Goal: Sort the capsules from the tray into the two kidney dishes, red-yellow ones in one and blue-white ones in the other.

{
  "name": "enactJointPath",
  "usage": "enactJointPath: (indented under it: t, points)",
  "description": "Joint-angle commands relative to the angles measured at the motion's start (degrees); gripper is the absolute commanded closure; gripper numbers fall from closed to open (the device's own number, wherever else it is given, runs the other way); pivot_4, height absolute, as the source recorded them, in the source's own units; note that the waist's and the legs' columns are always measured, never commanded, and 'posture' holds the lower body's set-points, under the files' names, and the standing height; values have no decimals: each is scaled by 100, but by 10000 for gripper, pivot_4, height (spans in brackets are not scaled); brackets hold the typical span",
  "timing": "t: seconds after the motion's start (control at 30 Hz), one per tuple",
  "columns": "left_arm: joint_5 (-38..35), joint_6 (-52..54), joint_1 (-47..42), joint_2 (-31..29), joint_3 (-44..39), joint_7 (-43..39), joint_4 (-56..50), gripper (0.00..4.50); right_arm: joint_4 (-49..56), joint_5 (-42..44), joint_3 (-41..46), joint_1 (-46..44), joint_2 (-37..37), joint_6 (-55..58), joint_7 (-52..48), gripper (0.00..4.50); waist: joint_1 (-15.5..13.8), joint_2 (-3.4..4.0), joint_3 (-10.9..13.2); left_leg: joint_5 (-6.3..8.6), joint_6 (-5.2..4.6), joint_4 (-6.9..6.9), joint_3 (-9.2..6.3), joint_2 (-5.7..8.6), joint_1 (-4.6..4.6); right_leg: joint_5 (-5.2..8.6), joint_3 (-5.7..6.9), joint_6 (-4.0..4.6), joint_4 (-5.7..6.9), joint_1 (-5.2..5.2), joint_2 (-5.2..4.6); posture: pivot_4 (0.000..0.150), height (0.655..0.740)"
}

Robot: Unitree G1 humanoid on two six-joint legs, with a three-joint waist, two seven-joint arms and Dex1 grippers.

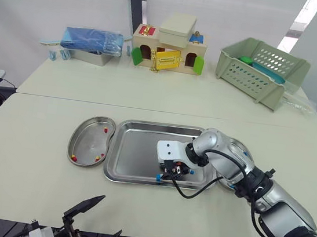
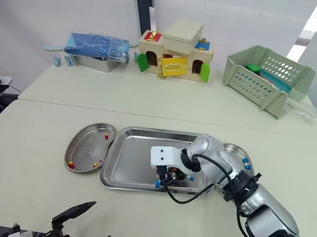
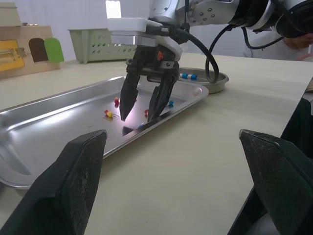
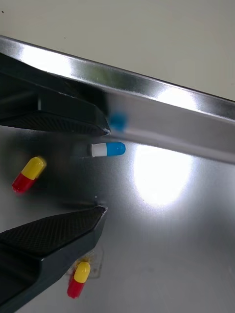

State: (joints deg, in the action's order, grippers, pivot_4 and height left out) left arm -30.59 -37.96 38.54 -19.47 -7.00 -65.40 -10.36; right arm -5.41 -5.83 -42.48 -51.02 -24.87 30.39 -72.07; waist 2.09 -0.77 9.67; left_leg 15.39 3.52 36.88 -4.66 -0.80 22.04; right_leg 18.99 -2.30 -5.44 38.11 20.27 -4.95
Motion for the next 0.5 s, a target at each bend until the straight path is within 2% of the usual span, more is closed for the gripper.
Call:
enactJointPath:
  t: [0.03, 0.13, 0.23, 0.5]
  points:
    - [1, -89, 73, -69, 31, 76, -127, 0, 62, -162, -37, 7, -20, -220, -61, 20098, 0, 0, 0, 0, 0, -1, 0, 0, 0, 0, 0, 0, 0, 0, 0, 1500, 7400]
    - [17, -89, 77, -93, 47, 123, -139, 0, 66, -196, -13, 53, 30, -275, -47, 20098, 0, 0, 0, 0, 0, -1, -1, 0, -1, 0, 0, 0, 0, 0, 0, 1500, 7400]
    - [16, -106, 84, -113, 58, 156, -144, 0, 62, -242, 2, 76, 76, -298, -41, 25527, 0, 0, 0, 0, 0, -1, 0, 0, -1, 0, 0, 0, -1, -1, 0, 1500, 7400]
    - [25, -115, 79, -124, 72, 216, -162, 0, 29, -272, 20, 120, 115, -333, -65, 44800, 1, 0, 0, 0, 0, -2, 0, 0, -2, 0, 0, 0, -1, -1, 0, 1500, 7400]
